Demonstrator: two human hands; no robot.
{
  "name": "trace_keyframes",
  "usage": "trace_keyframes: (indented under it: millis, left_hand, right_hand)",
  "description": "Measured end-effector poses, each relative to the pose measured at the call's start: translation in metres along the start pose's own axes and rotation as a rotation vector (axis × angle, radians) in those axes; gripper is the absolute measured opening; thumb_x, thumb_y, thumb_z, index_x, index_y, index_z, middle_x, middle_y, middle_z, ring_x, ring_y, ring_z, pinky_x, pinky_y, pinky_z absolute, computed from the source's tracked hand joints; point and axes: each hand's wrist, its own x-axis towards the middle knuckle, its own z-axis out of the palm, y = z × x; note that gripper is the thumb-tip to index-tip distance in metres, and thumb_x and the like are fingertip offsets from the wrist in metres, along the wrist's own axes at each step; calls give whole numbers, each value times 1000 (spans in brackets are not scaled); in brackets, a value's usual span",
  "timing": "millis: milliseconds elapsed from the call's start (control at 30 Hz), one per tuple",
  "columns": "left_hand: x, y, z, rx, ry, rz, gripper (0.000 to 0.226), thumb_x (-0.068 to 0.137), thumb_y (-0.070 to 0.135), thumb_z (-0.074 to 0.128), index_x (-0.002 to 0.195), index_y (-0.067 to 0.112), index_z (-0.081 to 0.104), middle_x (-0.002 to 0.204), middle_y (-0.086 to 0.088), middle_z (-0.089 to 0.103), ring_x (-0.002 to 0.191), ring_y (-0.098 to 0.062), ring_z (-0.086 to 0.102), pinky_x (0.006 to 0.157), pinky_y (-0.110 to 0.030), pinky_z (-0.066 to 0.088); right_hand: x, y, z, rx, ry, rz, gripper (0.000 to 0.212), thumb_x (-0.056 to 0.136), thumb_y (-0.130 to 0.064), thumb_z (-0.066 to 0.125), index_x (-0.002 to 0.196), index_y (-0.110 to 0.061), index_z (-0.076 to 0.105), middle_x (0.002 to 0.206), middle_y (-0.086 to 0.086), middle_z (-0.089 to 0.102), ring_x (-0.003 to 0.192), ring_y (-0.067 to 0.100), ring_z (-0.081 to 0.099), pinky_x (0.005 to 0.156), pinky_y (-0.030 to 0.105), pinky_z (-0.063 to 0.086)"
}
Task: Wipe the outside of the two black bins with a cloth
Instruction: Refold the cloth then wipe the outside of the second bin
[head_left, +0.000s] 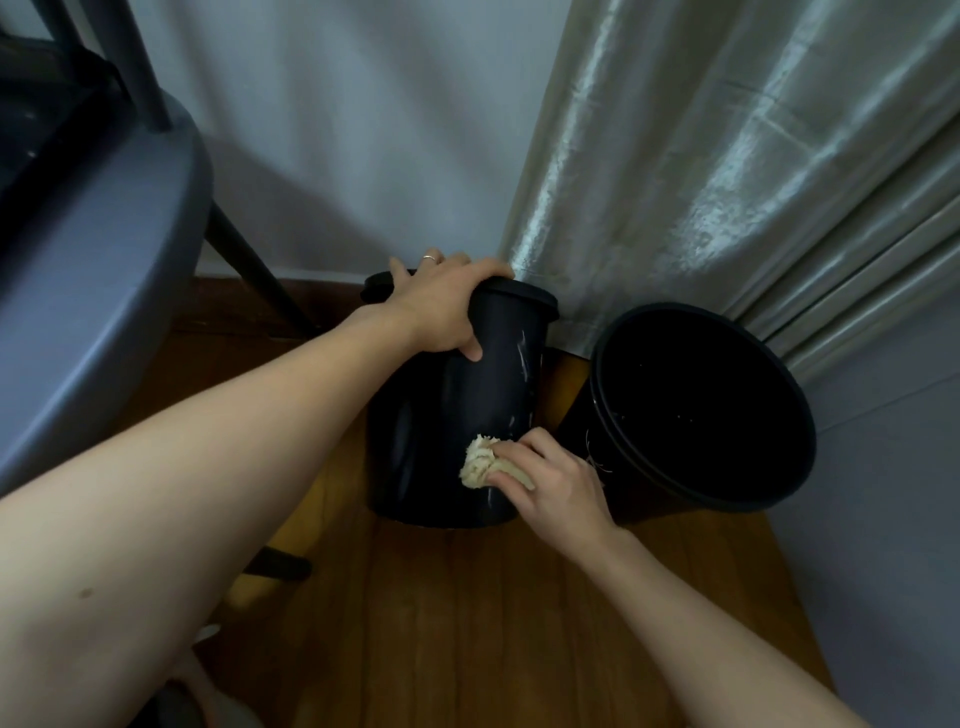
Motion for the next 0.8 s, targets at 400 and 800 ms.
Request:
trace_keyframes:
  millis: [400, 800]
  left_hand:
    - [0, -14, 3, -81, 56, 102, 93, 65, 29, 86, 139, 51, 34, 109, 5, 41, 120, -27, 34, 104, -49, 20]
    - [3, -13, 3, 169, 11, 138, 108, 64, 35, 87, 149, 37, 19, 139, -5, 38, 131, -34, 30, 110, -57, 24]
  right_hand:
    - [-1, 3, -2, 17, 19, 8, 32, 91, -43, 59, 112, -20, 68, 95, -4, 57, 74, 9, 59, 56, 20, 50]
    - [-2, -3, 1, 41, -26, 1, 31, 90, -42, 60, 113, -22, 67, 94, -4, 56, 72, 9, 58, 56, 19, 47]
